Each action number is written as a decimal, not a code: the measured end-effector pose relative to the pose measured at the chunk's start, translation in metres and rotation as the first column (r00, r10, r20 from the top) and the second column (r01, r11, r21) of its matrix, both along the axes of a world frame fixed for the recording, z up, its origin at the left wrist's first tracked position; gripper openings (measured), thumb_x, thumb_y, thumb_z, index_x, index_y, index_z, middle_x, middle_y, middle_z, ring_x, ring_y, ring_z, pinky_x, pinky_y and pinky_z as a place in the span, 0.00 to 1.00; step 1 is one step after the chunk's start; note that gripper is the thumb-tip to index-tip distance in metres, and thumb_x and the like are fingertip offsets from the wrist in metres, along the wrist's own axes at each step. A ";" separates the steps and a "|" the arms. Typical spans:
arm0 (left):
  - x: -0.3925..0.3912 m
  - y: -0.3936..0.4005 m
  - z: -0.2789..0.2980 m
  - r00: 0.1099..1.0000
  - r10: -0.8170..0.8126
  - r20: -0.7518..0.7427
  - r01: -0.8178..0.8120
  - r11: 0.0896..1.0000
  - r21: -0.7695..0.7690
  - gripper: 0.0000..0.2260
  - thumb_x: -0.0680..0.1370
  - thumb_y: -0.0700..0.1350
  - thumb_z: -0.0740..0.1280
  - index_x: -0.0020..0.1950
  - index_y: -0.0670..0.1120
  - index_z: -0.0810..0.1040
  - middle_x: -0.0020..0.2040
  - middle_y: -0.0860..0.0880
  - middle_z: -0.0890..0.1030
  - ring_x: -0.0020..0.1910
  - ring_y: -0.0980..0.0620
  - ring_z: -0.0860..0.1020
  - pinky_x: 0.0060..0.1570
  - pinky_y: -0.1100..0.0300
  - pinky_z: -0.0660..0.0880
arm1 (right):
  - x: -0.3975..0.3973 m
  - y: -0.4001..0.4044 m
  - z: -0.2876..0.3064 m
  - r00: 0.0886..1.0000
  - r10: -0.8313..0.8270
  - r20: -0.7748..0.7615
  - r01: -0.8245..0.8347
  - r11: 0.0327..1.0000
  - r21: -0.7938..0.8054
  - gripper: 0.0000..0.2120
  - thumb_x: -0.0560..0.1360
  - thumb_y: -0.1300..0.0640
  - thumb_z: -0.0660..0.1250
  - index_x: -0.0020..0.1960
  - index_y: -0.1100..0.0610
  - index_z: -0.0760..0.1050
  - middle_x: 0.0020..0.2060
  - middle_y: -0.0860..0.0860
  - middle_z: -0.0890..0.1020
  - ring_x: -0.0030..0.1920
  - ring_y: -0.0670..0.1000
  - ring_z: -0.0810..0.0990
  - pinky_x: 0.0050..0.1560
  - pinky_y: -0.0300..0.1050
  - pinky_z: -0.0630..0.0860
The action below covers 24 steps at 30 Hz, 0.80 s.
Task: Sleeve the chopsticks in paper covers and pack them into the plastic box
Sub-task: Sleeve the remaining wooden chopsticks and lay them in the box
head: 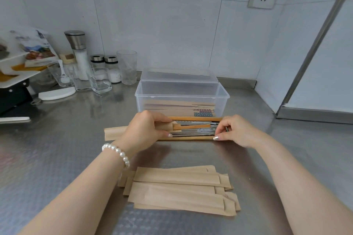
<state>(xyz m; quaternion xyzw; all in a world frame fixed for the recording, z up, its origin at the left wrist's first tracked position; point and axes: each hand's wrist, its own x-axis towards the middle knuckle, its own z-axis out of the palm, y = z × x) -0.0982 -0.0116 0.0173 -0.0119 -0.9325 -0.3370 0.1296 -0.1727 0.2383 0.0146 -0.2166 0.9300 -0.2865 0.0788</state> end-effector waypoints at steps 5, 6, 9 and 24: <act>0.000 -0.005 0.004 0.999 0.028 -0.041 -0.026 0.998 0.054 0.16 0.65 0.42 0.77 0.50 0.49 0.81 0.42 0.56 0.80 0.45 0.57 0.77 0.47 0.68 0.68 | -0.002 0.018 0.014 0.999 -0.040 0.014 0.042 0.982 -0.184 0.10 0.71 0.66 0.70 0.35 0.54 0.77 0.31 0.48 0.80 0.32 0.45 0.73 0.36 0.35 0.69; 0.000 -0.007 0.005 0.998 0.028 -0.050 -0.025 0.997 0.074 0.15 0.64 0.42 0.77 0.50 0.49 0.81 0.42 0.55 0.80 0.45 0.56 0.77 0.48 0.67 0.69 | -0.002 0.024 0.018 0.999 -0.040 0.031 0.046 0.972 -0.232 0.09 0.72 0.67 0.69 0.36 0.56 0.77 0.29 0.48 0.81 0.29 0.44 0.73 0.34 0.33 0.70; 0.000 -0.011 0.007 0.997 0.035 -0.073 -0.024 0.989 0.143 0.16 0.63 0.42 0.78 0.49 0.48 0.82 0.43 0.53 0.82 0.44 0.56 0.78 0.49 0.66 0.71 | -0.003 0.037 0.023 0.996 -0.070 0.060 0.088 0.916 -0.391 0.07 0.73 0.67 0.67 0.37 0.60 0.78 0.27 0.50 0.82 0.23 0.45 0.70 0.29 0.35 0.69; 0.000 -0.006 0.003 1.000 0.013 -0.022 -0.012 0.999 0.046 0.16 0.64 0.43 0.77 0.50 0.48 0.82 0.41 0.55 0.80 0.45 0.55 0.78 0.48 0.66 0.70 | -0.016 0.042 0.019 0.931 -0.167 0.325 0.341 0.075 -0.937 0.14 0.74 0.49 0.63 0.37 0.59 0.70 0.19 0.50 0.72 0.20 0.46 0.66 0.23 0.33 0.62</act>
